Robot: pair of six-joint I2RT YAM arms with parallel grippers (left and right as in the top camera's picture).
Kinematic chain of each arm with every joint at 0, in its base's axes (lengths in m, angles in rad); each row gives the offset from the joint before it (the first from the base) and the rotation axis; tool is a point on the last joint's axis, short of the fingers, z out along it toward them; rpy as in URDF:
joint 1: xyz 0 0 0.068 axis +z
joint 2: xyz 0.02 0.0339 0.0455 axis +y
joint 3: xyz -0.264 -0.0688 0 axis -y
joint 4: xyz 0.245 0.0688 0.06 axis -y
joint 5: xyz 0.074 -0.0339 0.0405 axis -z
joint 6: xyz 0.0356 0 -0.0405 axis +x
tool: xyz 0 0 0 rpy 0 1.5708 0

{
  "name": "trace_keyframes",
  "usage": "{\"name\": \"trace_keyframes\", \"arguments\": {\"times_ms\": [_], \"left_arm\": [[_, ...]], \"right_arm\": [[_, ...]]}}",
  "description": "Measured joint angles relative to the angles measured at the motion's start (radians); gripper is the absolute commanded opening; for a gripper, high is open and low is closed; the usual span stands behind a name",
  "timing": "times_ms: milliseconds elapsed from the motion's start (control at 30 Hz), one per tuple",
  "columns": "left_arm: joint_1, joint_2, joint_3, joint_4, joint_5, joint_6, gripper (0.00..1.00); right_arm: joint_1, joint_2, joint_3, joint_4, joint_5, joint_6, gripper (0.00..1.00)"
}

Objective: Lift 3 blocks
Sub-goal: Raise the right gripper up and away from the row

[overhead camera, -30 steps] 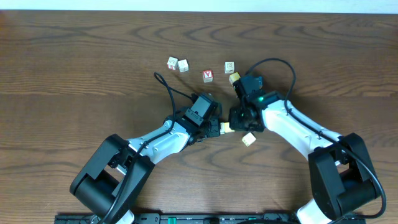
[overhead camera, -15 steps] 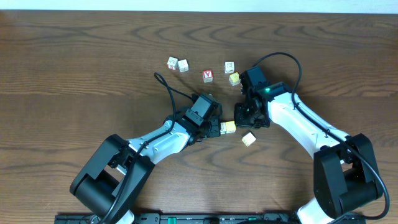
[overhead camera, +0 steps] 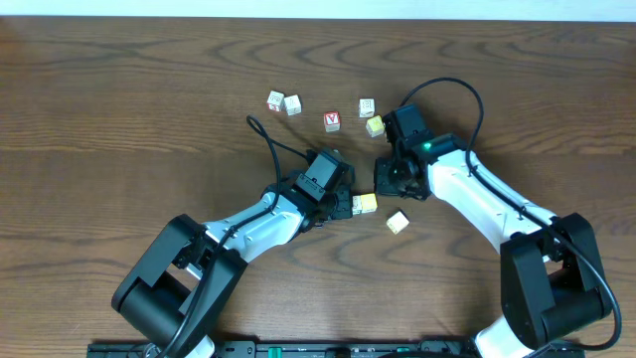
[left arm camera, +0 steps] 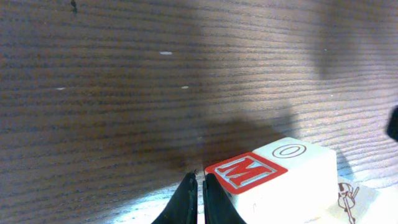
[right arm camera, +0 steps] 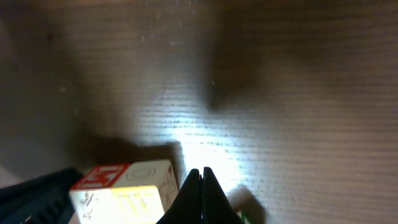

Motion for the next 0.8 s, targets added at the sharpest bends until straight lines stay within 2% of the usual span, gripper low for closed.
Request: {"name": "trace_keyframes", "arguments": {"times_ms": [333,800], "left_arm": [[0.000,0.000,0.000,0.001,0.002,0.000,0.07],[0.000,0.000,0.000,0.021,-0.004,-0.019,0.07]], "right_arm": [[0.043,0.000,-0.109,0.139,-0.002,0.037,0.01],[0.068,0.000,-0.111,0.145,-0.003,0.040,0.01]]}}
